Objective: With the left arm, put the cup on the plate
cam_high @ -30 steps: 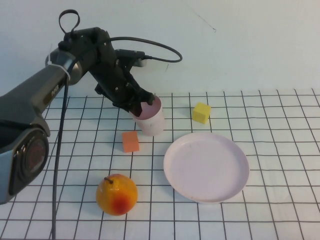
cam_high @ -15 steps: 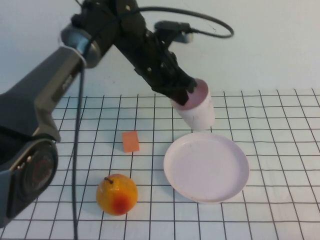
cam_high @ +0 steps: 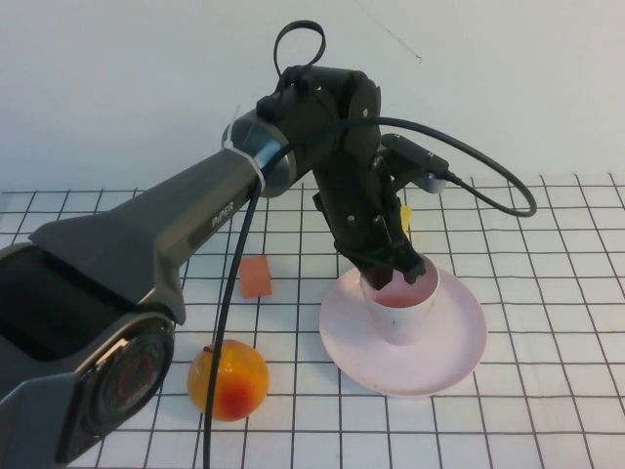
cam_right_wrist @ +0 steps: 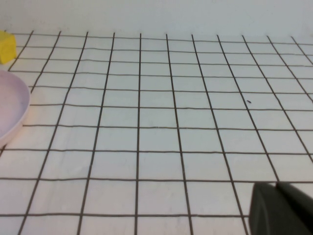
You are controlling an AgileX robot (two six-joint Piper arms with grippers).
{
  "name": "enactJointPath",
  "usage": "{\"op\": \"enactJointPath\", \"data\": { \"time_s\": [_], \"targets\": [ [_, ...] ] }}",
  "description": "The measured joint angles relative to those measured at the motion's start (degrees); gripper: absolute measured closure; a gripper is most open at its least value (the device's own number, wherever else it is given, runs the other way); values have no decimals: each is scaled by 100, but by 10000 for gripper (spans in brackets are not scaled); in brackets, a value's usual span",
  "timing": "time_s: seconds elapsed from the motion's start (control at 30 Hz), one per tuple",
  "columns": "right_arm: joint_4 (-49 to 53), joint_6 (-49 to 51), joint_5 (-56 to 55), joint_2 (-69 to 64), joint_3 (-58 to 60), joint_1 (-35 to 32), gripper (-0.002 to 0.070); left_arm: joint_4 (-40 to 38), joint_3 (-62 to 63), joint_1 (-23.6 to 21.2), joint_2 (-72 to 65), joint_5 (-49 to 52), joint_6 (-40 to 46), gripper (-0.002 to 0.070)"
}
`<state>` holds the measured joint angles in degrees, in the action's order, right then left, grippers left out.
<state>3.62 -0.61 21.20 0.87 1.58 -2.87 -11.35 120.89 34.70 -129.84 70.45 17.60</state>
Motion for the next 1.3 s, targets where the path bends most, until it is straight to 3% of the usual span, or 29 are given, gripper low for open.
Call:
{"op": "enactJointPath", "data": {
  "time_s": [0.33, 0.4, 0.57, 0.63, 0.7, 0.93, 1.13, 1.3],
  "targets": [
    [0, 0, 0, 0, 0, 0, 678, -321, -59, 13, -117, -116, 336, 652],
    [0, 0, 0, 0, 0, 0, 678, -334, -59, 13, -159, -89, 336, 601],
    [0, 0, 0, 0, 0, 0, 678, -302, -59, 13, -171, -65, 336, 316],
    [0, 0, 0, 0, 0, 0, 678, -207, -59, 13, -171, -65, 286, 246],
    [0, 0, 0, 0, 0, 0, 678, -3, -16, 13, -171, -65, 180, 225],
    [0, 0, 0, 0, 0, 0, 678, 1100, 684, -49, 82, -15, -278, 344],
    [0, 0, 0, 0, 0, 0, 678, 1063, 1318, -451, 809, 71, -357, 593],
    [0, 0, 0, 0, 0, 0, 678, 809, 1386, -817, 1657, 74, -495, 664]
  ]
}}
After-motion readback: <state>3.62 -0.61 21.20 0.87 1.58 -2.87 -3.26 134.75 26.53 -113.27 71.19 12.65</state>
